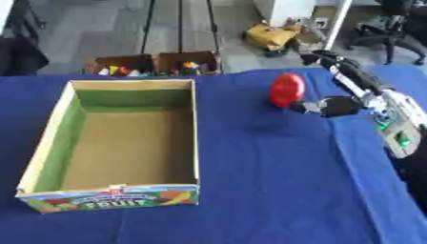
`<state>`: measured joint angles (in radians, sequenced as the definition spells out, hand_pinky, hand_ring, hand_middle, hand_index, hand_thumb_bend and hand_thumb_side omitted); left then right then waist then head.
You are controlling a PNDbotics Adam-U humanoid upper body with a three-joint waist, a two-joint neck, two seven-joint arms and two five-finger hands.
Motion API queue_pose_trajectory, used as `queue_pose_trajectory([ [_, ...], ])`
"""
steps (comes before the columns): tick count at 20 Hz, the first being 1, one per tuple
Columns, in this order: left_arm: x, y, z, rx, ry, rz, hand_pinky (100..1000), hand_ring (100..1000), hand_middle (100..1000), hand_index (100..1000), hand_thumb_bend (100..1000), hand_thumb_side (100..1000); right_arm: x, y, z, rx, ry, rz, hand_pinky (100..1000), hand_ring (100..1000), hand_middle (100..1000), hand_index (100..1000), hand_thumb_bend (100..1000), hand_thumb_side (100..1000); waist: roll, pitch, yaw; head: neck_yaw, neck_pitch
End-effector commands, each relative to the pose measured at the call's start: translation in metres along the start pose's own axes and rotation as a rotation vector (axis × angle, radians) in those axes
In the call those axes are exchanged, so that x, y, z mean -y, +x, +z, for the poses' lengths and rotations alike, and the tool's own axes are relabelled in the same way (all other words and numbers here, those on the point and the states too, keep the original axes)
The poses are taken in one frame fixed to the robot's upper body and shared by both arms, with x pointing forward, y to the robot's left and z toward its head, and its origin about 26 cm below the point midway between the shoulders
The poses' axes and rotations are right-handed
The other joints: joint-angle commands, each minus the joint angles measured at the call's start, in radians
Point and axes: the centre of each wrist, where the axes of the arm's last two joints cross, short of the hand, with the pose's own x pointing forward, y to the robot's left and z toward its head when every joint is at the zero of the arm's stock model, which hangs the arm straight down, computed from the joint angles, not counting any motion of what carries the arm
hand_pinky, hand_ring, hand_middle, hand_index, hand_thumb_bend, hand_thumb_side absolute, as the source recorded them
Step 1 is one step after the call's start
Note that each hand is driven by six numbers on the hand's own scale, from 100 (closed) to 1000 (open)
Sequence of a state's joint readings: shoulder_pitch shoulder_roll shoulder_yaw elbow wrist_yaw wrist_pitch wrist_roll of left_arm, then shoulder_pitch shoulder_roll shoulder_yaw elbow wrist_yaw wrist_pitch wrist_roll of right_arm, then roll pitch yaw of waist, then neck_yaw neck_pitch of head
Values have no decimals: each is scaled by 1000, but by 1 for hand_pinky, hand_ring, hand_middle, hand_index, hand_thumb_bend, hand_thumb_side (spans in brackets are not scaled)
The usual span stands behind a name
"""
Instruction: Pick up objects on the table and place them in the box.
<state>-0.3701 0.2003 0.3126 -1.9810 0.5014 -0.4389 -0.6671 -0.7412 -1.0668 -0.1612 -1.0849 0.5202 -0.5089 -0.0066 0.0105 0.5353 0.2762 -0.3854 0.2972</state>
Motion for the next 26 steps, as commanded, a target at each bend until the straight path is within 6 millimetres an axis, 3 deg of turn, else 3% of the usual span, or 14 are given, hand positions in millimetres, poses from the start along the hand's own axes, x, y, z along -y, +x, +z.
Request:
queue_pose_trajectory([
  [1,-5,7,-4,48,-74,-63,580,730,693,908,100,809,41,-3,-3,9,-110,51,894,1000,802,1000,742,881,2,-20,-1,-6,-19],
  [7,-5,7,-6,56,-84,-67,579,728,691,905,100,806,42,-9,4,-12,-167,71,894,1000,799,1000,737,893,3,-11,7,-30,-47],
  [13,-4,6,-4,61,-91,-75,574,725,690,903,100,803,45,-13,4,-24,-181,73,906,1000,803,1000,737,906,20,11,10,-48,-83],
  [18,-4,7,-4,73,-94,-85,574,725,689,902,100,793,51,-21,10,-62,-210,74,916,1000,791,1000,725,929,26,26,26,-75,-93],
  [26,-7,9,5,57,-83,-114,568,720,687,901,100,794,55,-29,21,-81,-256,36,928,1000,785,1000,708,944,13,41,61,-105,-105],
])
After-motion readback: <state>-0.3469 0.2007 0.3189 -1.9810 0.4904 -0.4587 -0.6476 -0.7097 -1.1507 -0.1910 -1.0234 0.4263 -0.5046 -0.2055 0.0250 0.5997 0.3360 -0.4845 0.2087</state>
